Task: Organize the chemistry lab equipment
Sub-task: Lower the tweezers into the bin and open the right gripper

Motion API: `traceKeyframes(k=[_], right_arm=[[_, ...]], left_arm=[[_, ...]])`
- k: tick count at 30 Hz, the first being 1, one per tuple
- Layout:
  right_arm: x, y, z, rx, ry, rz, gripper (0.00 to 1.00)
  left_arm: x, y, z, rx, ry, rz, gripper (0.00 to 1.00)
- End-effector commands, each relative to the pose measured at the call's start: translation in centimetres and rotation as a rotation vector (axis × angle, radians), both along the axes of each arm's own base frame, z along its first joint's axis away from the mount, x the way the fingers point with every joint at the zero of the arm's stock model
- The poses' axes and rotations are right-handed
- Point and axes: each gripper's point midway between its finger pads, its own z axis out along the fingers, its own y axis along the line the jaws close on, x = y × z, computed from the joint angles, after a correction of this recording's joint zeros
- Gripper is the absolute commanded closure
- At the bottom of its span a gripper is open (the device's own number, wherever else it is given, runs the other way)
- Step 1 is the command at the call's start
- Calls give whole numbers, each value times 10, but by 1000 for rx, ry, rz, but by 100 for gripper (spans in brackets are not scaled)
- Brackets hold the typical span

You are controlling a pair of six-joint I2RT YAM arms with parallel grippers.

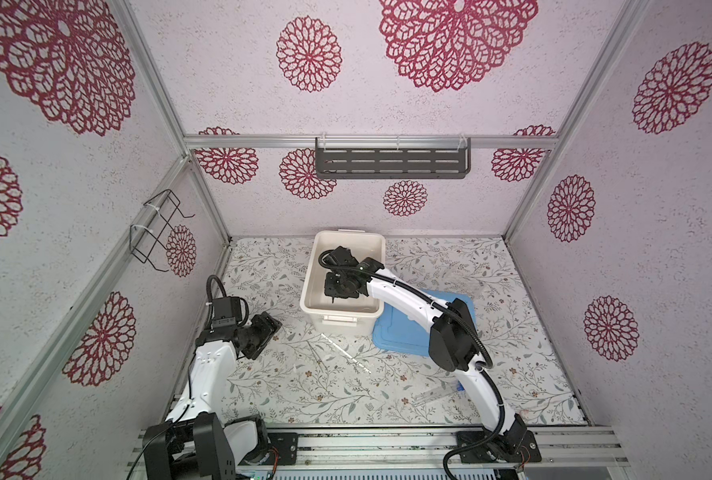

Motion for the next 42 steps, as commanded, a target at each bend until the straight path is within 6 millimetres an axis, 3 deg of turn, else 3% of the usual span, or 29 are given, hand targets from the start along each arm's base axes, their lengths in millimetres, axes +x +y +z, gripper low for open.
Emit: traceKeyframes(k=[1,10,14,19,21,25,31,35,42], right_arm=[[9,6,-4,45,16,-38,89],[9,11,-27,43,49,-21,84],[11,13,-20,61,35,-16,73],[16,8,6,77,-13,-25,61],[17,5,22,86,-37,-26,54],[18,0,60,113,-106,-25,54],[14,-15,143,177,-280,-7,53],[3,-40,185,178,-393,-2,52],[-25,-92,226,173,-599,-4,48]], left_arm=[[1,-5,1,-7,0,-5,24],[-5,-18,-5,5,24,-24,24],[-6,-19,-4,-1,15,-21,24],[-9,-29,-3,-5,16,-37,25],[-13,-35,-5,4,28,-55,25],[-21,-44,-9,36,54,-86,25],[-35,-63,-21,88,92,-135,34],[-44,-74,-22,163,115,-192,39],[-56,-82,-27,245,134,-252,43]])
